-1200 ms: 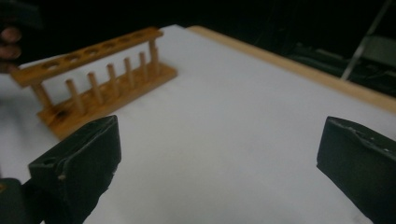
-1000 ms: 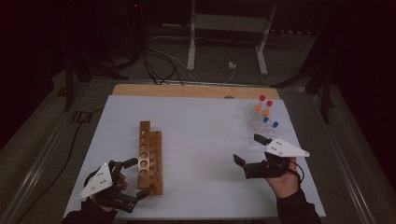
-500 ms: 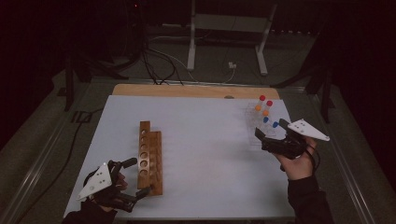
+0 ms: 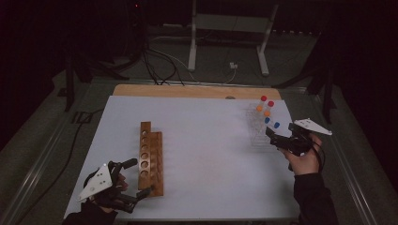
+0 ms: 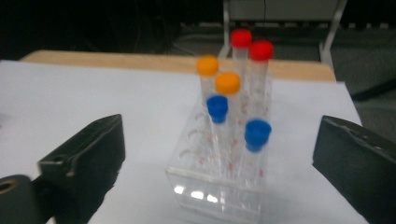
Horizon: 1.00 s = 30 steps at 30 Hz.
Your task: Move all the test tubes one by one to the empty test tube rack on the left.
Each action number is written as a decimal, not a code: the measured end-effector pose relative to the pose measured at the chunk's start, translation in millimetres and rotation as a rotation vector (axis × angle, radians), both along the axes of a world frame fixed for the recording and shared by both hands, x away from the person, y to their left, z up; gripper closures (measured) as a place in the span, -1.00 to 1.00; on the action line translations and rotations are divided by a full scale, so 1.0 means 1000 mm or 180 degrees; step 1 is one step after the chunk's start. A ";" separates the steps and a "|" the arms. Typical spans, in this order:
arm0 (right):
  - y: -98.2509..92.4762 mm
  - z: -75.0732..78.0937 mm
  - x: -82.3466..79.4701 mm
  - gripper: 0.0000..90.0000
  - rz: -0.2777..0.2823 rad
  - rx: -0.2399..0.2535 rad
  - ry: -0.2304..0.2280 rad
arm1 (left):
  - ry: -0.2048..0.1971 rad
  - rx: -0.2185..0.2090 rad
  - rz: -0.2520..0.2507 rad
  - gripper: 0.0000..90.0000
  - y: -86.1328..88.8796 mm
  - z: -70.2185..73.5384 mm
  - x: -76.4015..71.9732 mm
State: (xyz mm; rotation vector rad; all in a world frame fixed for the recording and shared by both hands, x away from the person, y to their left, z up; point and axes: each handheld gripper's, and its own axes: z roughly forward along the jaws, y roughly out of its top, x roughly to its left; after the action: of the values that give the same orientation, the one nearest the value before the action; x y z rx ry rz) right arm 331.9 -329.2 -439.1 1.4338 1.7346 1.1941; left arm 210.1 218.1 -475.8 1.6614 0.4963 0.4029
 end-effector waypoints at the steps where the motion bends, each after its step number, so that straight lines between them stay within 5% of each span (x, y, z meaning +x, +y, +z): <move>1: -0.001 -0.002 0.001 -0.89 -0.0019 -0.0007 0.0038 | -0.0002 0.0001 -0.0006 -0.99 0.000 0.000 0.000; 6: -0.001 -0.013 0.008 -0.82 -0.0081 -0.0087 0.0224 | 0.0005 -0.0010 -0.0009 -0.99 0.000 0.000 0.000; 13: -0.002 -0.023 0.017 -0.40 -0.0170 -0.0159 0.0414 | 0.0014 -0.0019 -0.0020 -0.99 0.000 0.000 0.000; 30: 0.000 -0.029 0.030 0.49 -0.0171 -0.0292 0.0540 | 0.0011 -0.0008 -0.0018 -0.99 0.000 0.000 0.000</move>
State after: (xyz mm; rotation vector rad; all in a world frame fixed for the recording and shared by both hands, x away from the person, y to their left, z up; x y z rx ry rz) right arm 361.9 -328.8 -467.9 1.5540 1.8266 0.9761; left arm 209.9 218.5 -476.0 1.6609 0.4944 0.3951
